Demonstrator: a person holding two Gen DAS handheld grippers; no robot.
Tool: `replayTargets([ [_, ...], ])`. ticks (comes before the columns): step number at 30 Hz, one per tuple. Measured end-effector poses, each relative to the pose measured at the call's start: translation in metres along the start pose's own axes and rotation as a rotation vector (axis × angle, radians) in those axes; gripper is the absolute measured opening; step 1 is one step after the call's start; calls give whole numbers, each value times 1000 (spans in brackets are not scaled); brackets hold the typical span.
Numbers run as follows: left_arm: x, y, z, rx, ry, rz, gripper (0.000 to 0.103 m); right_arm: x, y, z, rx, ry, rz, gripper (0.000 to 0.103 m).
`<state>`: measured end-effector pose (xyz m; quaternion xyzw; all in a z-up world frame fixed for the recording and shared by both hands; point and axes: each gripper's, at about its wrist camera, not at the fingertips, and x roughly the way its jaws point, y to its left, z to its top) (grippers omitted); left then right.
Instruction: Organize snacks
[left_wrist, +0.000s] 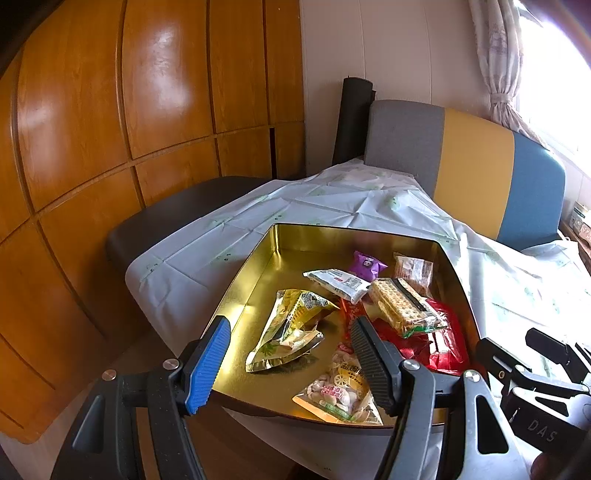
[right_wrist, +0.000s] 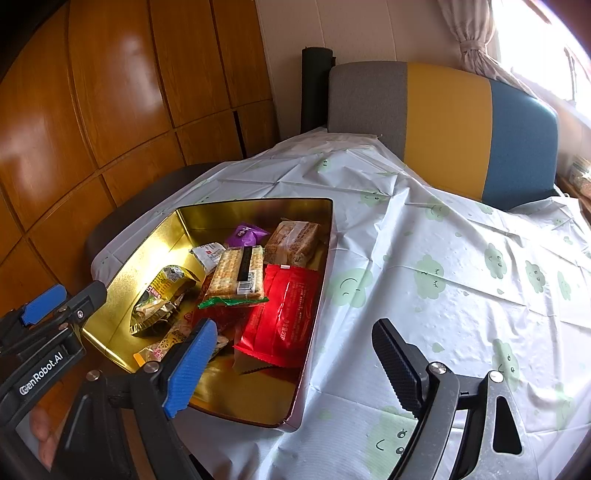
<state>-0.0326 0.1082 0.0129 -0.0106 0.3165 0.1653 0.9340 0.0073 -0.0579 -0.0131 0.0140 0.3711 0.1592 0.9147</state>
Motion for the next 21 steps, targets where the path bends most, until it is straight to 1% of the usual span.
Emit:
replayTargets([
  [9,-2,1,2,-4,-6,-5,69,1,2,0,-7,-1,-1,87],
  [13,-1,2,2,-8,2,-19,69,1,3,-1,-11,1,-1,87],
  [16,-1,3,2,-29,0,-49,69,1,3,-1,-13,2,-3,87],
  [18,-1,5,3,-40,-14,-51,66,1,1,-1,-12,3,-4,87],
  [21,1,6,5,-44,-12,-56,65,-1,-7,2,-5,-8,-13,87],
])
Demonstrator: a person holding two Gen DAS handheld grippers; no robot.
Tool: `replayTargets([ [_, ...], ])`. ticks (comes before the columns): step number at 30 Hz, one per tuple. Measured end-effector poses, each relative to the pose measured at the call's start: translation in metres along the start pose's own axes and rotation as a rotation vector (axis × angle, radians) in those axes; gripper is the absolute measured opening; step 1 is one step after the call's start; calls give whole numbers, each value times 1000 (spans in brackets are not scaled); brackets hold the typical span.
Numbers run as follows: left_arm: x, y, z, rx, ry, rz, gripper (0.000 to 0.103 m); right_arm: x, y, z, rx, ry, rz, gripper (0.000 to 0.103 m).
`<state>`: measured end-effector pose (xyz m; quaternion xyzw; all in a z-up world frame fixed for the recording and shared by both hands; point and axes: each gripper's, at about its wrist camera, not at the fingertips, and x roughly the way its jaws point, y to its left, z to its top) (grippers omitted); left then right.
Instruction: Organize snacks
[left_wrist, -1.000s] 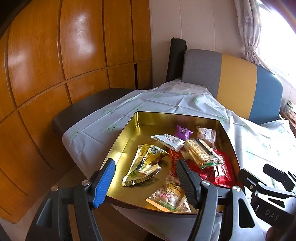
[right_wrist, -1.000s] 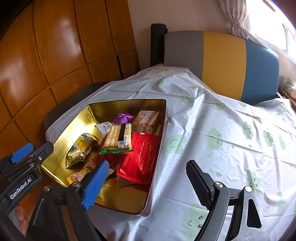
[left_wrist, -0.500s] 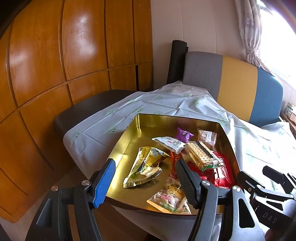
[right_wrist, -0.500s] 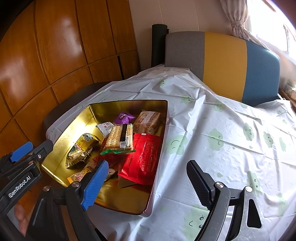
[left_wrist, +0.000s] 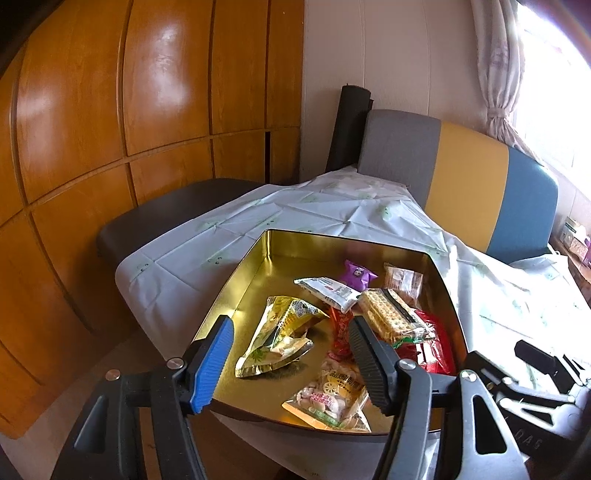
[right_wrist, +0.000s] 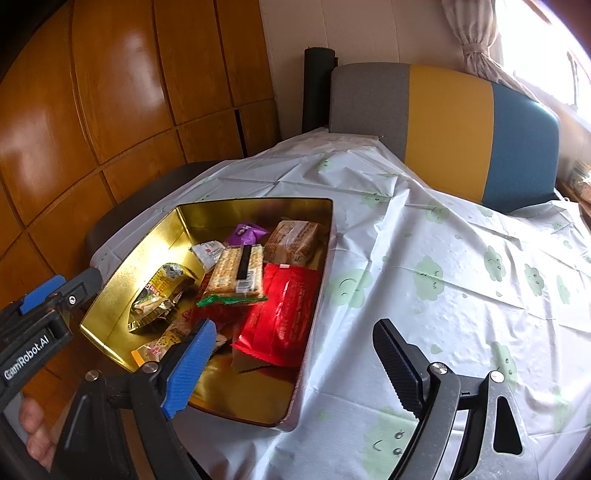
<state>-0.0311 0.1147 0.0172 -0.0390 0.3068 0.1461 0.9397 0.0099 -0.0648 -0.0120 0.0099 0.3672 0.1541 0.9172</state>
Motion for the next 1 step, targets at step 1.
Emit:
replayTargets([
  [1,1,1,0,-2,4,-5,65,-1,-7,2,14,-4,-5,87],
])
